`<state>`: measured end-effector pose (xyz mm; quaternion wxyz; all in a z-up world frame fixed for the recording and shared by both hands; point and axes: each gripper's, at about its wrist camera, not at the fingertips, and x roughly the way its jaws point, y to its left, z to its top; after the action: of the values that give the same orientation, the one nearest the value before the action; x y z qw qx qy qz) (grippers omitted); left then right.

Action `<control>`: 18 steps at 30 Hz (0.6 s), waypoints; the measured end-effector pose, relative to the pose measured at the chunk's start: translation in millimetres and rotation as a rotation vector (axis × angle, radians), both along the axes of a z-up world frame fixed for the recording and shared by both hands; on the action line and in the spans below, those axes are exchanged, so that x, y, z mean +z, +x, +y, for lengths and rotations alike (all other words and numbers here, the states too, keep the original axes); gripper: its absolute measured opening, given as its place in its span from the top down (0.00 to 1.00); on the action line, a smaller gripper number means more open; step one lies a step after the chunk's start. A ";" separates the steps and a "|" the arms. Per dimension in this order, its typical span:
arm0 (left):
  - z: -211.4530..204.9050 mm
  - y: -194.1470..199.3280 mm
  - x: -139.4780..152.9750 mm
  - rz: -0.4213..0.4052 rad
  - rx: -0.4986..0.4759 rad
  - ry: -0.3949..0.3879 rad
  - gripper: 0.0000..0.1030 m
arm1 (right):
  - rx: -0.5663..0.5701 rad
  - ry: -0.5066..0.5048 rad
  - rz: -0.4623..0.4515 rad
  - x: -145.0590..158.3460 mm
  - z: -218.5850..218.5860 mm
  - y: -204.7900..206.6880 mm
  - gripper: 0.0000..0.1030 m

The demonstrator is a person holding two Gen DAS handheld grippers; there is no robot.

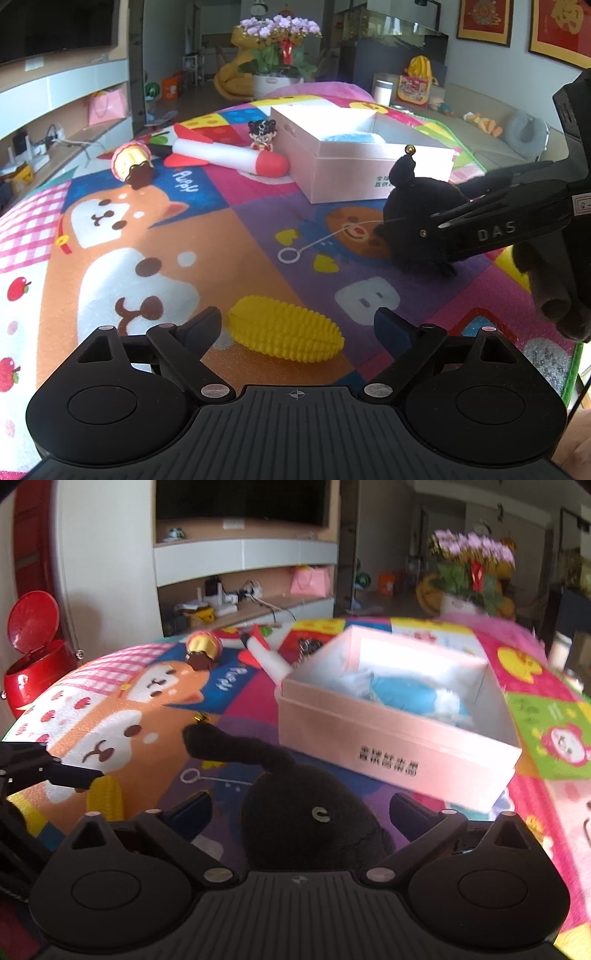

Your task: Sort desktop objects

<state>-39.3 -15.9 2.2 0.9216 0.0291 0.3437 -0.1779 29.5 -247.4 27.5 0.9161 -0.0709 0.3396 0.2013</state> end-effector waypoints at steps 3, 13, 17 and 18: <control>-0.8 0.4 -0.6 0.004 -0.006 0.003 0.11 | -0.048 0.012 0.024 4.7 -8.5 -4.3 0.30; -6.4 1.6 -1.4 -0.015 0.025 0.023 0.51 | -0.083 0.095 0.082 38.0 -37.7 -41.3 0.36; -8.2 -6.5 11.4 -0.044 0.022 0.023 0.66 | -0.112 0.153 0.047 60.6 -52.1 -56.6 0.36; -9.7 -8.3 16.7 -0.063 0.019 0.029 0.66 | -0.115 0.165 0.031 66.9 -55.2 -60.4 0.36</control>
<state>-47.6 -25.7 18.9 0.9331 0.0449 0.3174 -0.1632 -31.0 -302.6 94.4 0.9235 0.0275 0.3393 0.1768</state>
